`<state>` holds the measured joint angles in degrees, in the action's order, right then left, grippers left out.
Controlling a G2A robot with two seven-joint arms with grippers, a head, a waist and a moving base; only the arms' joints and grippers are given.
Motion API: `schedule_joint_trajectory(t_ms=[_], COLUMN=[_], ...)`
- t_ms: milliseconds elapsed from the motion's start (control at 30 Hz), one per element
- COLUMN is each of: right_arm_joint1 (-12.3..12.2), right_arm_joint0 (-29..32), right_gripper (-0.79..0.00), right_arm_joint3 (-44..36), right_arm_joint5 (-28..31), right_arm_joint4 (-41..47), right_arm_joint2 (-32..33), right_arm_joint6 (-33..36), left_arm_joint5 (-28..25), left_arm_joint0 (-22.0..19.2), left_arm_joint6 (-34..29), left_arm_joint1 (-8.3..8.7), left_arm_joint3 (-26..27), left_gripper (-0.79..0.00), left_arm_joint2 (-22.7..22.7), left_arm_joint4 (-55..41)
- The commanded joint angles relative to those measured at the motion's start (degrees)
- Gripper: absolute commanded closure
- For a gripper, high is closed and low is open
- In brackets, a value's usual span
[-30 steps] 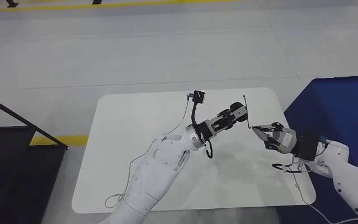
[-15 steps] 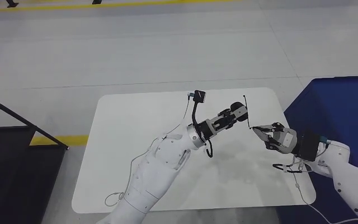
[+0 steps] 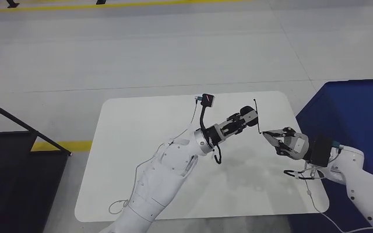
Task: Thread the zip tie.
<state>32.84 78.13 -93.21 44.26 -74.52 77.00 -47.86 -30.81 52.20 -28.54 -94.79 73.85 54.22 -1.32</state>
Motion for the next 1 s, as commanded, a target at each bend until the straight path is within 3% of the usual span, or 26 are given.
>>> schedule_joint_trajectory(t_ms=[0,967], right_arm_joint1=[0.13,2.46], right_arm_joint0=[0.00,0.68], right_gripper=[0.000,0.000], right_arm_joint3=[-0.26,-1.32], right_arm_joint5=[0.25,2.86], right_arm_joint4=[-0.57,2.20], right_arm_joint2=[0.11,2.05], right_arm_joint6=[0.19,4.59], left_arm_joint5=[0.17,-0.77], left_arm_joint0=[0.00,1.99], left_arm_joint6=[-0.07,-3.94], left_arm_joint1=[0.04,1.54], left_arm_joint3=[0.03,2.77], left_gripper=[0.000,0.000], left_arm_joint2=[0.00,1.17], left_arm_joint4=[-0.13,-0.51])
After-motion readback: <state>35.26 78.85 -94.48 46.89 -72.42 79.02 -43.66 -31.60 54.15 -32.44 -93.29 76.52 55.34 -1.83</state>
